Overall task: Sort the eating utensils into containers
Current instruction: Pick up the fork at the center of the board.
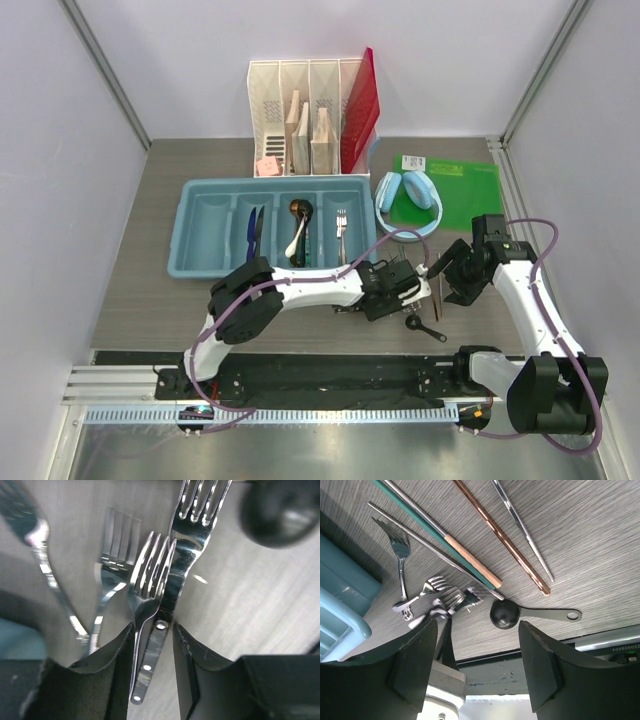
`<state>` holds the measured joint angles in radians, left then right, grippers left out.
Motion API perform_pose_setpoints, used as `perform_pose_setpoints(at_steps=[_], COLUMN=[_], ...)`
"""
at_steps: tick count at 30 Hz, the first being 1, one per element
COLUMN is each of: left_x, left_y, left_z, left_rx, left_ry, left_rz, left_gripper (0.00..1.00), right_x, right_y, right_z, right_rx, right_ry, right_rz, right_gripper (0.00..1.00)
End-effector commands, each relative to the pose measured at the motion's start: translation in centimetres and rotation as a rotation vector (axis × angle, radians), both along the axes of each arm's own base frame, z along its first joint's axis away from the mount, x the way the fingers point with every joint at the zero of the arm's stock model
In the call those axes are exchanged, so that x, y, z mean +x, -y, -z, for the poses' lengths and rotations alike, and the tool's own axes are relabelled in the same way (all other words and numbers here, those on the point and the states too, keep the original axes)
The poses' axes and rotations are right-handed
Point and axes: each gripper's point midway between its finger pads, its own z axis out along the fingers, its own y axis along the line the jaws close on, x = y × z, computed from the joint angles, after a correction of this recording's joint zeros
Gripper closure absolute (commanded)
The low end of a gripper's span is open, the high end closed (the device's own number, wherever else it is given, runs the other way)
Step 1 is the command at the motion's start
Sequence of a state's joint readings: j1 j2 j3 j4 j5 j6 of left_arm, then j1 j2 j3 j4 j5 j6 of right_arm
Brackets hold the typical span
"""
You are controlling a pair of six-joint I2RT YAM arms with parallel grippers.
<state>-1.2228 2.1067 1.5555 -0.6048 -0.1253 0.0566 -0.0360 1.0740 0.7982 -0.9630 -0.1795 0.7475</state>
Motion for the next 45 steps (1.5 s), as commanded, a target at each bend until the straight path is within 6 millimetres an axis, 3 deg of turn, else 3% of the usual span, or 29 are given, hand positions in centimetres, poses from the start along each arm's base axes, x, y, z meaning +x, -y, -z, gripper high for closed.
perform_pose_setpoints(at_steps=[1, 6, 11, 14, 21, 30, 36, 38, 45], left_x=[-6.8, -8.3, -8.1, -7.9, -7.4, -7.2, -5.5, -4.3, -5.1], left_y=[-3.9, -5.8, -5.9, -5.9, -5.9, -7.1, -7.7, -7.5, -5.3], left_z=[3.6, 4.7, 3.6, 3.5, 3.3, 0.4, -2.0, -2.1, -3.5], left_rx=[0.124, 0.164, 0.142, 0.136, 0.100, 0.056, -0.043, -0.100, -0.212], left_ry=[-0.311, -0.368, -0.348, -0.335, -0.301, -0.274, -0.308, -0.378, -0.550], left_rz=[0.044, 0.013, -0.006, -0.027, -0.117, -0.155, -0.226, -0.296, -0.271], left_gripper=[0.63, 0.66, 0.71, 0.86, 0.99, 1.00, 1.00, 1.00, 1.00], right_x=[0.5, 0.6, 0.6, 0.6, 0.5, 1.2, 1.5, 1.5, 1.6], right_y=[-0.3, -0.4, -0.4, -0.4, -0.4, -0.6, -0.8, -0.8, -1.0], right_z=[-0.2, -0.2, -0.1, 0.0, 0.1, 0.3, 0.5, 0.6, 0.4], right_rx=[0.022, 0.025, 0.023, 0.025, 0.026, 0.034, 0.046, 0.049, 0.056], right_ry=[0.013, 0.018, 0.017, 0.015, 0.012, 0.011, 0.006, 0.003, 0.010], right_rz=[0.005, 0.004, 0.003, 0.004, -0.003, -0.017, -0.025, -0.028, -0.032], right_gripper=[0.29, 0.29, 0.29, 0.29, 0.29, 0.29, 0.29, 0.29, 0.29])
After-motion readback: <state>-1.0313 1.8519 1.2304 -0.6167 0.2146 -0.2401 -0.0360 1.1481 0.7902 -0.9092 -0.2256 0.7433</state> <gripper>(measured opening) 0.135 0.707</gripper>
